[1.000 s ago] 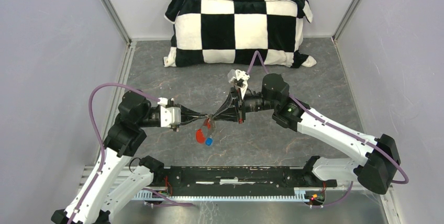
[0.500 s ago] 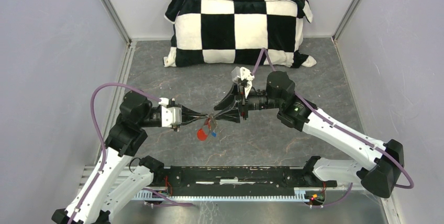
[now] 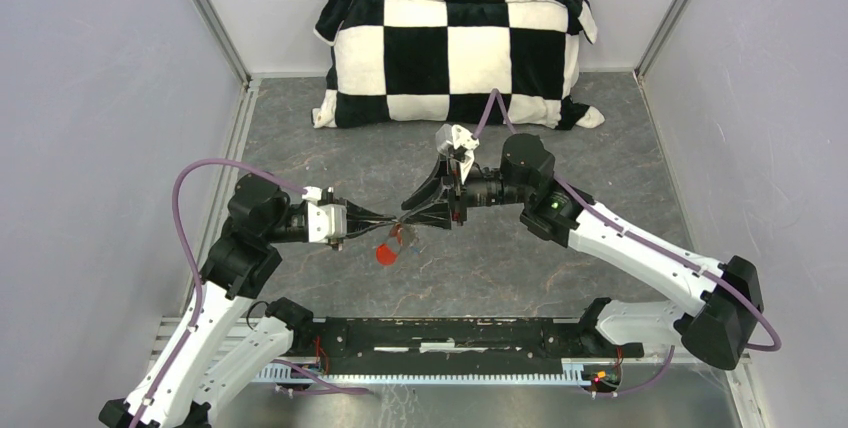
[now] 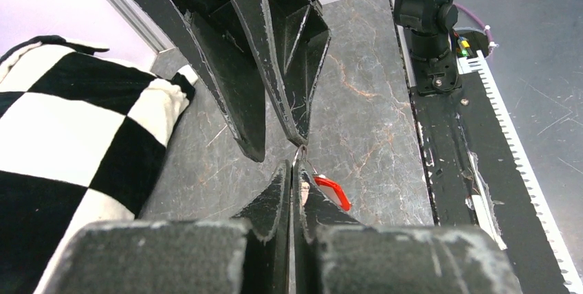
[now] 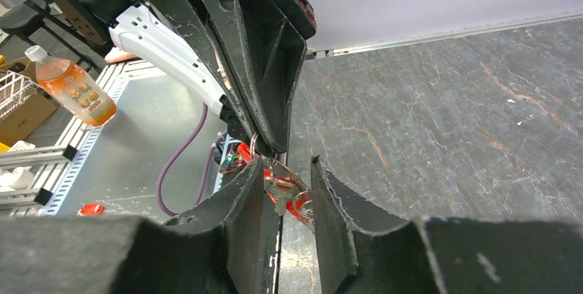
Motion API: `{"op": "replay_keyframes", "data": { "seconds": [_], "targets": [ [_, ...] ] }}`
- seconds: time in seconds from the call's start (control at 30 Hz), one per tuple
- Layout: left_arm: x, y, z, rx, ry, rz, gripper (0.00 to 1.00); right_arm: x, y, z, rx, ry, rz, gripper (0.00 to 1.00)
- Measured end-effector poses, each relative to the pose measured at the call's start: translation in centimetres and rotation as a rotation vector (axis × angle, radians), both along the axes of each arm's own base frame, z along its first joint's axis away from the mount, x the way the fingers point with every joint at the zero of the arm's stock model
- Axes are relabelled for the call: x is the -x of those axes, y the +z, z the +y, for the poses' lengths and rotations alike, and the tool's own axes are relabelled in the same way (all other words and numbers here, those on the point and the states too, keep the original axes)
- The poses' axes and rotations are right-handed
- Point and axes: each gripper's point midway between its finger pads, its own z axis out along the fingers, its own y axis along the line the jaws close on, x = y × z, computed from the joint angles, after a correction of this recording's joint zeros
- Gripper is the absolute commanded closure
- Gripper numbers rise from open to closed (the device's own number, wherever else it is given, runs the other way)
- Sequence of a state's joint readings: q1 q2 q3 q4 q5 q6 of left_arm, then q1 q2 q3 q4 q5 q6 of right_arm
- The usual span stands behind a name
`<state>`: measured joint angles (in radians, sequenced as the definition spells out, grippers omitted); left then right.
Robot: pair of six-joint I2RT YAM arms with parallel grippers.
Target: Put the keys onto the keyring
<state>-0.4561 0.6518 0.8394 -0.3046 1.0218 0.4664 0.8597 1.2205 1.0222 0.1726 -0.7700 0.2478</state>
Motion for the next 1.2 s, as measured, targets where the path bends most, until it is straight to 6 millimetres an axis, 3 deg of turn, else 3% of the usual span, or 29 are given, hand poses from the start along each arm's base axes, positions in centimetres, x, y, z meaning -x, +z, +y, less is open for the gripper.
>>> {"op": "replay_keyframes", "data": {
  "seconds": [0.17, 0.37, 0.7, 0.93, 1.2],
  "targets": [
    [-0.1, 0.0, 0.0, 0.0, 0.004, 0.0, 0.98, 0.3, 0.0, 0.2, -0.004, 0.02, 0.011, 0.7],
    [-0.1, 0.0, 0.0, -0.001, 0.005, 0.0, 0.98, 0.6, -0.1, 0.3, -0.003, 0.037, 0.018, 0.59],
    [-0.1, 0.0, 0.0, 0.0, 0.004, -0.001, 0.98, 0.9, 0.1, 0.3, -0.009, 0.047, 0.007, 0.49],
    [-0.1, 0.0, 0.0, -0.001, 0.006, 0.0, 0.98, 1.4, 0.5, 0.2, -0.019, 0.064, -0.02, 0.49],
    [-0.1, 0.0, 0.0, -0.001, 0.009, -0.001, 0.98, 1.6, 0.4, 0.2, -0.02, 0.078, -0.021, 0.61]
  ]
}}
